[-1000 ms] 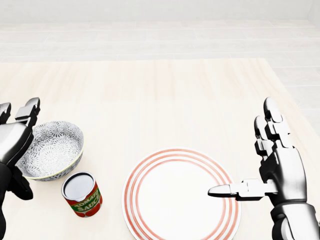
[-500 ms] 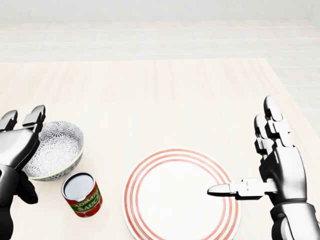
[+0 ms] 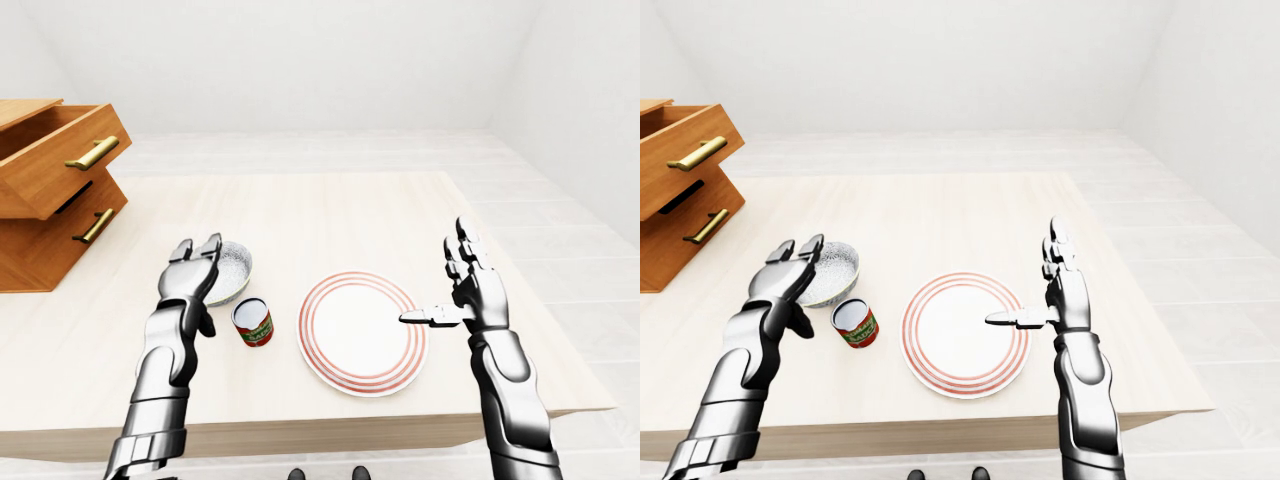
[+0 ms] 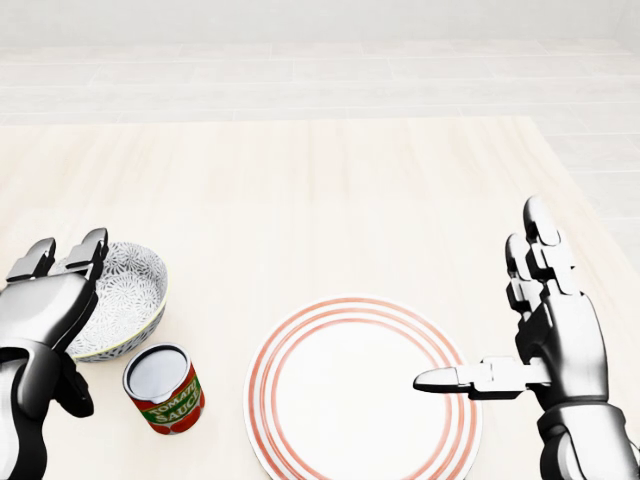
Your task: Put the bowl on the plate.
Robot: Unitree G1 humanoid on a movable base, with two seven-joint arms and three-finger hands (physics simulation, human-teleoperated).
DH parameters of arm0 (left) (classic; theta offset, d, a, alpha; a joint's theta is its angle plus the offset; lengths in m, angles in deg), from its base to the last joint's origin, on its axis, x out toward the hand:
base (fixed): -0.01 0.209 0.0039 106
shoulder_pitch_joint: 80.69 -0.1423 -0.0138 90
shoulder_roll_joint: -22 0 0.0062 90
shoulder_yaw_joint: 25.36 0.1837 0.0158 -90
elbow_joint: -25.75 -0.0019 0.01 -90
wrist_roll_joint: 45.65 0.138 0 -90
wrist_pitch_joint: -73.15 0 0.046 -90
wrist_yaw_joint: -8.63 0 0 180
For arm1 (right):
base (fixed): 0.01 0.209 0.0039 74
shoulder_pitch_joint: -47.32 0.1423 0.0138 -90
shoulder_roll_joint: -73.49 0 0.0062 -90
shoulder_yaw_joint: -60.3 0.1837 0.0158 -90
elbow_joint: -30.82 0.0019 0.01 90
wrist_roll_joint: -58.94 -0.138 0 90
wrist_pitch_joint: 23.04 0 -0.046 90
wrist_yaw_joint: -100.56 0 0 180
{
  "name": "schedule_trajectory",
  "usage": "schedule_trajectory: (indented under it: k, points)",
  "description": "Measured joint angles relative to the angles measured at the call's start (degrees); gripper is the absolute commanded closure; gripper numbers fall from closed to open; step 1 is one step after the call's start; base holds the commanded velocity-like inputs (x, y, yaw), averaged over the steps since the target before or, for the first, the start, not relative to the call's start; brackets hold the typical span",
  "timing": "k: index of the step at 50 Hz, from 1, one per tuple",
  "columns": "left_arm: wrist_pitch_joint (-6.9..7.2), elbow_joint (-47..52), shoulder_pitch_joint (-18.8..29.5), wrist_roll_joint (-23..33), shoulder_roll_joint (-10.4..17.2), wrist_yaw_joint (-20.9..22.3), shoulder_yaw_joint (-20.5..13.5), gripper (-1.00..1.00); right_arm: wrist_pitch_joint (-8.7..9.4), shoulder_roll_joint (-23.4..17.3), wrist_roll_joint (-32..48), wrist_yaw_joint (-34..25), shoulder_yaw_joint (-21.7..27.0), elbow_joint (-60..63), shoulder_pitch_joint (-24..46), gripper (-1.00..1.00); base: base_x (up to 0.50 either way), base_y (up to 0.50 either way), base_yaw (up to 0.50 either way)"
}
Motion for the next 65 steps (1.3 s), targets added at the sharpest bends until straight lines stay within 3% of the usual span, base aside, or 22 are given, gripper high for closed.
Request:
schedule_trajectory:
  k: [65]
  points:
    - [0.00,-16.97,3.68,-2.76,-0.24,-11.23,3.72,-1.00,-0.99,-0.33,-0.17,0.21,-0.12,-2.78,0.38,-1.00,0.00,0.00,0.00]
